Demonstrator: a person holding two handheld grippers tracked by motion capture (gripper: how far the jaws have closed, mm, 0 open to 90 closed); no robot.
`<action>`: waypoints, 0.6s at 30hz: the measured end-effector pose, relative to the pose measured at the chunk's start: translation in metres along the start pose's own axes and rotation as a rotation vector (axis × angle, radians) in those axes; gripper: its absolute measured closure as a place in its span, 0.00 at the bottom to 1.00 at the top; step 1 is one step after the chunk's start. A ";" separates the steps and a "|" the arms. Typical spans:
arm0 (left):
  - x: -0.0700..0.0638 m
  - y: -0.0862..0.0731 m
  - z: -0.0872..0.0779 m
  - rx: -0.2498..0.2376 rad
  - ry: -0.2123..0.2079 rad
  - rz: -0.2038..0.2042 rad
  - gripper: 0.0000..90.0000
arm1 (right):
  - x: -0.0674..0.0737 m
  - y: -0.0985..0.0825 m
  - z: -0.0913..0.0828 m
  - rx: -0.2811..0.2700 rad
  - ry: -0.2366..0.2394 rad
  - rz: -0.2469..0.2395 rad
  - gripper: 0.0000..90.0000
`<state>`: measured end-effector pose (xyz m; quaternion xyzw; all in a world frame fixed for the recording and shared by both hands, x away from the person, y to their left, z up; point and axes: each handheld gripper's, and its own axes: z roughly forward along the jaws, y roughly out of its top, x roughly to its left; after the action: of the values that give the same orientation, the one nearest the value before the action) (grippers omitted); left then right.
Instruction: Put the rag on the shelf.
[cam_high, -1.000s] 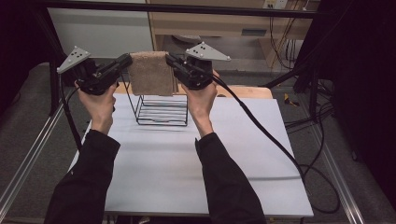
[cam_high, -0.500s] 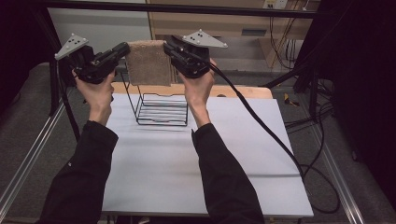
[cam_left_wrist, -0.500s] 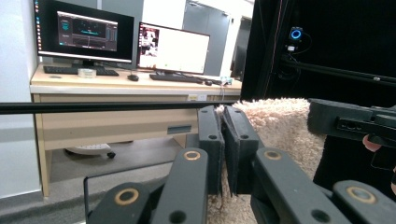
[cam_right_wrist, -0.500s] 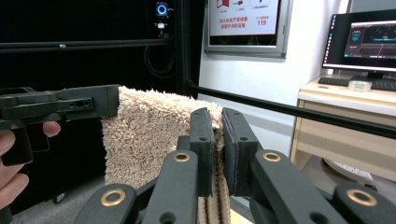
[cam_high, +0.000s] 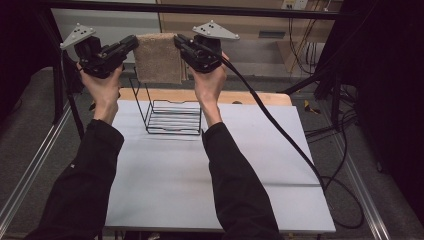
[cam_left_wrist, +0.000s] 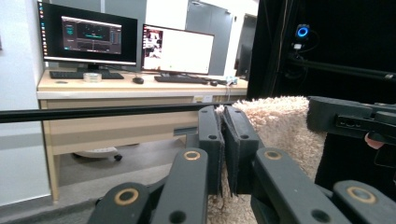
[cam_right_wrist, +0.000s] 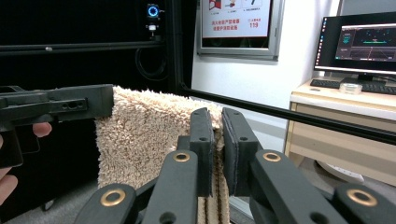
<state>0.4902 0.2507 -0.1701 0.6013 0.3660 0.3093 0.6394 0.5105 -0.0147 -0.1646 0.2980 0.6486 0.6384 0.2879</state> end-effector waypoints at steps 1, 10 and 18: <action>0.001 0.000 0.002 0.004 0.003 0.003 0.95 | -0.001 0.000 0.001 -0.004 0.000 0.003 0.93; 0.013 0.001 0.016 0.010 0.013 -0.014 0.95 | -0.006 0.002 0.015 0.000 -0.014 -0.016 0.93; 0.022 -0.002 0.028 0.030 0.019 -0.020 0.95 | -0.011 0.001 0.024 0.011 -0.024 -0.023 0.92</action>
<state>0.5258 0.2538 -0.1735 0.6043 0.3825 0.3029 0.6299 0.5358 -0.0066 -0.1646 0.2998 0.6520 0.6279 0.3012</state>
